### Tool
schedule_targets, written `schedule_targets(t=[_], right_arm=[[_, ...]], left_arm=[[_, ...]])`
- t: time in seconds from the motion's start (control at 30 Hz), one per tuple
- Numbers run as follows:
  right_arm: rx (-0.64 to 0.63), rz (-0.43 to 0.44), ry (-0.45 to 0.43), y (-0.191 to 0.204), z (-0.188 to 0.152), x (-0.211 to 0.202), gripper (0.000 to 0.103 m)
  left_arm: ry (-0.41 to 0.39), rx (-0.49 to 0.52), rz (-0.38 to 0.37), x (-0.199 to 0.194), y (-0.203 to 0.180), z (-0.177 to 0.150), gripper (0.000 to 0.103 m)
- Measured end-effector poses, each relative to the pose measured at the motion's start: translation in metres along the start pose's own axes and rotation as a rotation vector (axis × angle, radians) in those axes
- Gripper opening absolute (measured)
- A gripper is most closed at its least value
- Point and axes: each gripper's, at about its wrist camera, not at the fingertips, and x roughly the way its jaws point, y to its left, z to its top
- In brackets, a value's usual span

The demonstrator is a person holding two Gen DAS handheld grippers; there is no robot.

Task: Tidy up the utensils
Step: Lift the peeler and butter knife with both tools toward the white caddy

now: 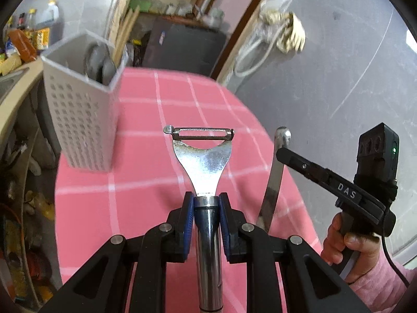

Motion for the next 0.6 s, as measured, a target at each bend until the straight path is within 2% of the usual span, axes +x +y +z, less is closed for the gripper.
schedule_targets(t=[0.17,0.3,0.43,0.6], right_arm=[[-0.064,0.102,-0.092,0.037,0.038,0.007,0.002],[-0.083,0.191,-0.196,0.068,0.076,0.018,0.002],[-0.09,0.238,-0.277,0.094,0.103,0.034,0.002],[-0.096,0.243,-0.311,0.112,0.113,0.061,0.002]], left_arm=[[-0.182,-0.04,0.011,-0.035,0.014,0.031,0.018],[-0.352,-0.085,0.045,-0.061,0.032,0.071,0.018],[-0.464,-0.127,0.077,-0.069,0.056,0.111,0.018],[-0.559,-0.14,0.131,-0.066,0.076,0.142,0.018]])
